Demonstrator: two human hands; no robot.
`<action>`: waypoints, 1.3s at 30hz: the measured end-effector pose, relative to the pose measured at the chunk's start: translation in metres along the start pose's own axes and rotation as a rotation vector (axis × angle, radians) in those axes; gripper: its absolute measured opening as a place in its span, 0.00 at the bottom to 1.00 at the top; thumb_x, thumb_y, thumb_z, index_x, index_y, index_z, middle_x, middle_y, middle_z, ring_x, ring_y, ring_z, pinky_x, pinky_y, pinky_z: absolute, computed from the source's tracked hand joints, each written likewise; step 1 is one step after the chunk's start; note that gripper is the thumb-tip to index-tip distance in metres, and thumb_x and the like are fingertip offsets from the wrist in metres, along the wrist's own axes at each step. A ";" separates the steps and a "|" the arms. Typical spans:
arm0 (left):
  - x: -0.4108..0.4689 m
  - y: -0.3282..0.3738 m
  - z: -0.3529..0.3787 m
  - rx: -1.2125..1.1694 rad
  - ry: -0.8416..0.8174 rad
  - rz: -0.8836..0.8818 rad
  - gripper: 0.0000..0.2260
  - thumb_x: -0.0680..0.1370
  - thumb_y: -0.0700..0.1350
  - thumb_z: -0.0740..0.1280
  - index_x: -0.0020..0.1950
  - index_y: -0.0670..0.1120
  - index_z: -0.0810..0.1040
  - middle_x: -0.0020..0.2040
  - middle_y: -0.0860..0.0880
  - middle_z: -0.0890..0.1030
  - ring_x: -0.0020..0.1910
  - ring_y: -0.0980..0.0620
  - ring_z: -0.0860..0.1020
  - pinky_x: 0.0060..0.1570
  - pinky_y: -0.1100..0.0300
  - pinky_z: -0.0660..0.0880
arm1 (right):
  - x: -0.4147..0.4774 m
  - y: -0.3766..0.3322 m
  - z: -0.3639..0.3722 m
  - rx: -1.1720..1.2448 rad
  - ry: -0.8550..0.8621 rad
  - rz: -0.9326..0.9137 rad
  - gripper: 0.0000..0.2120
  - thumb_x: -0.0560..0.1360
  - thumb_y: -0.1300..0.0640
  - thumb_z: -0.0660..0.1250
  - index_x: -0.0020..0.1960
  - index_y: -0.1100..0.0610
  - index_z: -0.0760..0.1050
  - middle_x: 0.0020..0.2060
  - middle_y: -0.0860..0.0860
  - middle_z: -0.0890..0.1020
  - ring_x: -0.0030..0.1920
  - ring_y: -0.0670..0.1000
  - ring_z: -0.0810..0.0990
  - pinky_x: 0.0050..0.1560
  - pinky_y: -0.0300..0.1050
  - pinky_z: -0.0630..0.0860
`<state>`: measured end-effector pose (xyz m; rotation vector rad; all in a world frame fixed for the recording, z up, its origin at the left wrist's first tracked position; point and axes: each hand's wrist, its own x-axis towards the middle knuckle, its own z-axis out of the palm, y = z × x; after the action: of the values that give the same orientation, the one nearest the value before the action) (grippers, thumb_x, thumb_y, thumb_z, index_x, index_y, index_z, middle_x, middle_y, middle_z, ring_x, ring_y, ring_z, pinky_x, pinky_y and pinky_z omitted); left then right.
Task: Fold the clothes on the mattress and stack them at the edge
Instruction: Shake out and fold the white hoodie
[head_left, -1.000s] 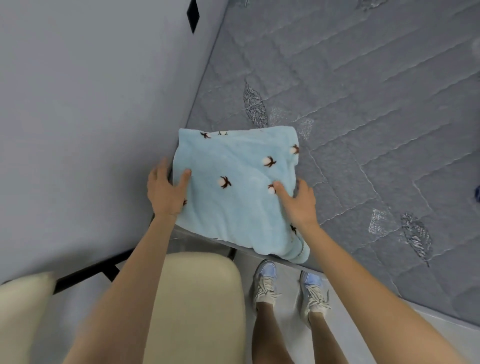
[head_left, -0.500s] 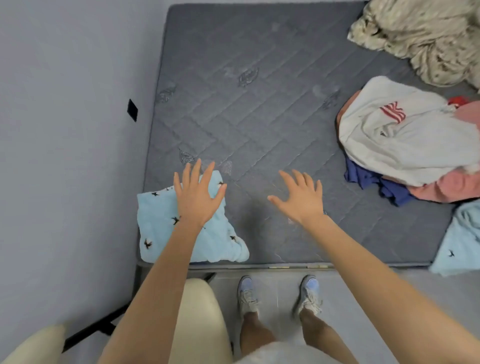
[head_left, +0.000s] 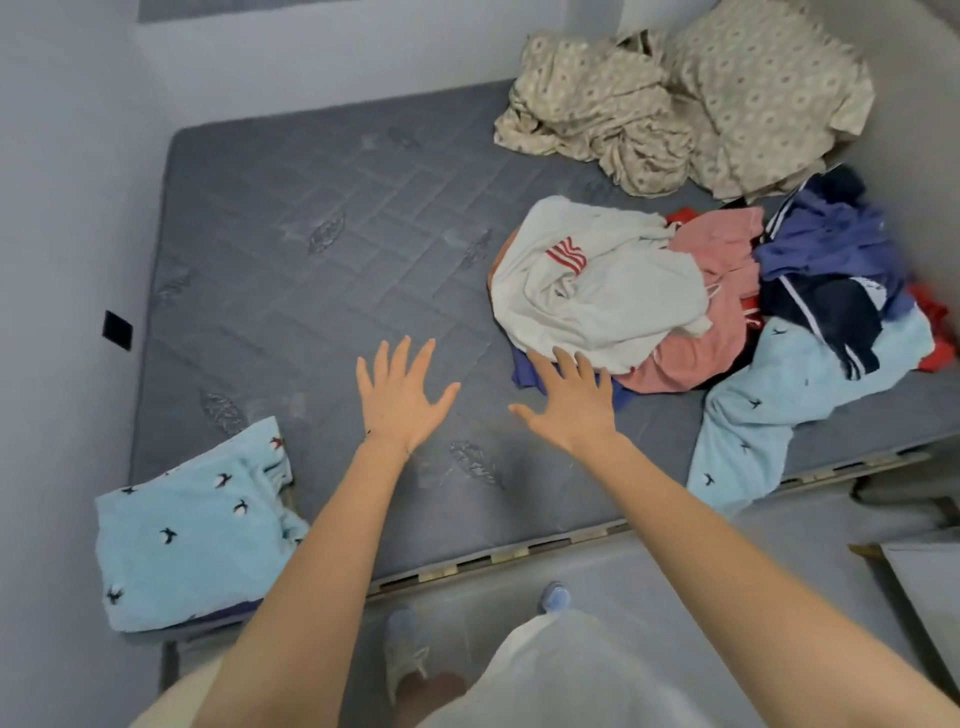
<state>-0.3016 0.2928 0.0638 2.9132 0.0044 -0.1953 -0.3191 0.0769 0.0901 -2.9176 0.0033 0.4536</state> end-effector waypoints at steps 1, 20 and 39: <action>0.003 0.022 0.003 -0.007 -0.007 0.003 0.31 0.77 0.66 0.55 0.77 0.57 0.55 0.79 0.48 0.54 0.78 0.45 0.47 0.74 0.42 0.41 | -0.001 0.019 -0.005 0.006 0.009 0.004 0.38 0.75 0.35 0.59 0.78 0.45 0.48 0.78 0.51 0.52 0.77 0.57 0.49 0.74 0.59 0.48; 0.110 0.192 0.035 -0.039 -0.080 0.166 0.32 0.78 0.64 0.57 0.78 0.55 0.54 0.78 0.47 0.54 0.77 0.45 0.48 0.74 0.43 0.42 | 0.049 0.207 -0.041 0.046 0.070 0.259 0.36 0.75 0.36 0.61 0.78 0.45 0.51 0.76 0.50 0.56 0.76 0.53 0.53 0.71 0.54 0.55; 0.229 0.304 0.148 -0.067 -0.205 -0.079 0.33 0.77 0.65 0.58 0.78 0.56 0.51 0.79 0.46 0.51 0.77 0.44 0.47 0.74 0.44 0.41 | 0.207 0.358 -0.029 0.030 -0.094 0.176 0.35 0.77 0.39 0.59 0.78 0.46 0.49 0.77 0.53 0.53 0.76 0.56 0.52 0.73 0.56 0.52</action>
<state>-0.0886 -0.0390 -0.0429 2.8148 0.0904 -0.4957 -0.1241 -0.2743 -0.0108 -2.8757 0.2534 0.6121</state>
